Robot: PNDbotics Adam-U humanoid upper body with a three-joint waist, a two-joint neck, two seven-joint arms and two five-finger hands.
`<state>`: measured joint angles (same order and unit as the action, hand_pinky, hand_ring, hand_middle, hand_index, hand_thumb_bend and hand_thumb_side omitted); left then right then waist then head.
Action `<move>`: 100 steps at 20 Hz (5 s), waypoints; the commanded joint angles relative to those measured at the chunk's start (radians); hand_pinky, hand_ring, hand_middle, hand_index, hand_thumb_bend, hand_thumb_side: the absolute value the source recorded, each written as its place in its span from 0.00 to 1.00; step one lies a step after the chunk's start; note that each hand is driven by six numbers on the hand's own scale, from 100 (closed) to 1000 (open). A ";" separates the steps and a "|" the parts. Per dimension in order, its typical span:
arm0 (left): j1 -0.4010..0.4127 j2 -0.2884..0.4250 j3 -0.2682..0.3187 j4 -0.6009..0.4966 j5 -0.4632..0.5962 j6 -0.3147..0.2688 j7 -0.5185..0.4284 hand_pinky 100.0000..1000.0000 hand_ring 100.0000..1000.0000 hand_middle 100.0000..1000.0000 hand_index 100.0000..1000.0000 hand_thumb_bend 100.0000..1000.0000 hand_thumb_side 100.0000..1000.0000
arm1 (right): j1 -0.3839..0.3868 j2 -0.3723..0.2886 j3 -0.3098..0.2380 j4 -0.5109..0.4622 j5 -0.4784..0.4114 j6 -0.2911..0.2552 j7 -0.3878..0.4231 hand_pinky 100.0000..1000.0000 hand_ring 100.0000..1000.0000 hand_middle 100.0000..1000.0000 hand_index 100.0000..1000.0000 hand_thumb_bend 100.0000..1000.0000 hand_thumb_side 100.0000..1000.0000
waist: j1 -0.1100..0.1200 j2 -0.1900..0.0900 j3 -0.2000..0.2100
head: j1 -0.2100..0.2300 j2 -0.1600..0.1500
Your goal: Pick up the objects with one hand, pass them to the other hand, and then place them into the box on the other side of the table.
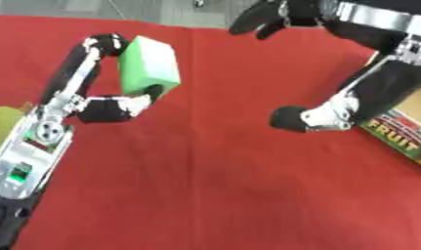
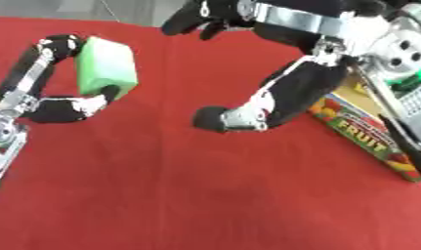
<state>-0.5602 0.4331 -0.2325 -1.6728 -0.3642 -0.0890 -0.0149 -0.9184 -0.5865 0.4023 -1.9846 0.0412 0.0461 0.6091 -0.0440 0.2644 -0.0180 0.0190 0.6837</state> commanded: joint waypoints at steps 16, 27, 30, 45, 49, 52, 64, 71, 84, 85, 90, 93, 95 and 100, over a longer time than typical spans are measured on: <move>-0.006 -0.088 -0.016 0.009 -0.234 -0.112 0.094 0.75 0.65 0.55 0.56 0.00 0.13 | -0.047 0.192 0.056 0.102 0.233 0.055 -0.032 0.82 0.87 0.82 0.86 0.34 0.26 | -0.001 -0.021 -0.009 | -0.008 0.004; -0.016 -0.104 -0.029 0.002 -0.294 -0.145 0.094 0.72 0.65 0.55 0.56 0.00 0.09 | -0.031 0.246 0.065 0.165 0.353 0.008 -0.082 0.82 0.87 0.82 0.85 0.33 0.18 | 0.000 -0.018 -0.007 | 0.001 0.001; -0.019 -0.105 -0.035 -0.005 -0.286 -0.157 0.091 0.72 0.65 0.55 0.56 0.00 0.09 | -0.024 0.256 0.069 0.181 0.381 -0.007 -0.092 0.82 0.86 0.82 0.84 0.32 0.17 | 0.001 -0.017 -0.006 | 0.002 -0.001; -0.035 -0.128 -0.038 -0.014 -0.242 -0.066 0.118 0.68 0.59 0.49 0.55 0.00 0.18 | 0.006 0.285 0.076 0.196 0.476 -0.038 -0.118 0.81 0.84 0.78 0.82 0.37 0.19 | 0.003 -0.008 -0.002 | 0.036 -0.021; -0.036 -0.137 -0.041 -0.011 -0.236 -0.046 0.119 0.68 0.59 0.49 0.55 0.00 0.19 | 0.009 0.290 0.075 0.196 0.488 -0.039 -0.121 0.81 0.84 0.78 0.82 0.38 0.18 | 0.004 -0.005 -0.002 | 0.027 -0.014; -0.037 -0.140 -0.044 -0.016 -0.232 -0.045 0.114 0.68 0.59 0.49 0.55 0.00 0.19 | 0.010 0.294 0.073 0.199 0.493 -0.037 -0.135 0.81 0.84 0.78 0.82 0.38 0.17 | 0.006 -0.003 -0.002 | 0.022 -0.012; -0.035 -0.144 -0.050 -0.031 -0.235 -0.052 0.107 0.68 0.59 0.49 0.54 0.00 0.18 | 0.020 0.303 0.066 0.200 0.504 -0.028 -0.220 0.80 0.84 0.78 0.83 0.37 0.10 | 0.009 0.003 -0.004 | 0.013 -0.019; -0.034 -0.145 -0.052 -0.033 -0.234 -0.051 0.105 0.68 0.59 0.49 0.54 0.00 0.18 | 0.021 0.306 0.065 0.209 0.516 -0.029 -0.232 0.80 0.84 0.78 0.82 0.37 0.10 | 0.010 0.006 -0.005 | 0.017 -0.022; -0.032 -0.145 -0.058 -0.040 -0.239 -0.060 0.105 0.68 0.59 0.49 0.54 0.00 0.18 | 0.019 0.302 0.055 0.224 0.593 -0.045 -0.243 0.82 0.85 0.77 0.81 0.36 0.06 | 0.009 0.009 -0.002 | 0.021 -0.023; -0.032 -0.144 -0.058 -0.041 -0.239 -0.060 0.105 0.68 0.59 0.49 0.54 0.00 0.17 | 0.020 0.302 0.056 0.227 0.599 -0.045 -0.243 0.82 0.85 0.76 0.81 0.36 0.06 | 0.009 0.009 -0.002 | 0.022 -0.023; -0.033 -0.143 -0.060 -0.047 -0.242 -0.064 0.108 0.68 0.59 0.49 0.54 0.00 0.17 | 0.019 0.305 0.056 0.240 0.616 -0.045 -0.240 0.82 0.84 0.75 0.80 0.35 0.05 | 0.008 0.010 -0.001 | 0.025 -0.026; -0.033 -0.143 -0.061 -0.050 -0.242 -0.066 0.108 0.68 0.59 0.49 0.54 0.00 0.17 | 0.019 0.306 0.058 0.247 0.617 -0.049 -0.237 0.82 0.84 0.74 0.79 0.34 0.04 | 0.008 0.011 -0.001 | 0.025 -0.028; -0.034 -0.144 -0.062 -0.051 -0.242 -0.067 0.108 0.68 0.59 0.49 0.54 0.00 0.17 | 0.020 0.307 0.060 0.251 0.619 -0.053 -0.232 0.82 0.84 0.74 0.79 0.34 0.05 | 0.008 0.011 -0.001 | 0.026 -0.028; -0.036 -0.145 -0.063 -0.055 -0.243 -0.070 0.108 0.68 0.59 0.49 0.54 0.00 0.17 | 0.020 0.309 0.059 0.259 0.620 -0.057 -0.228 0.82 0.83 0.73 0.78 0.32 0.04 | 0.007 0.012 0.000 | 0.027 -0.029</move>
<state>-0.5776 0.2852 -0.2918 -1.6945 -0.6089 -0.1492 0.0911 -0.8849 -0.2736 0.4695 -1.7330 0.6497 -0.0090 0.3790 -0.0383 0.2911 -0.0191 0.0428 0.6649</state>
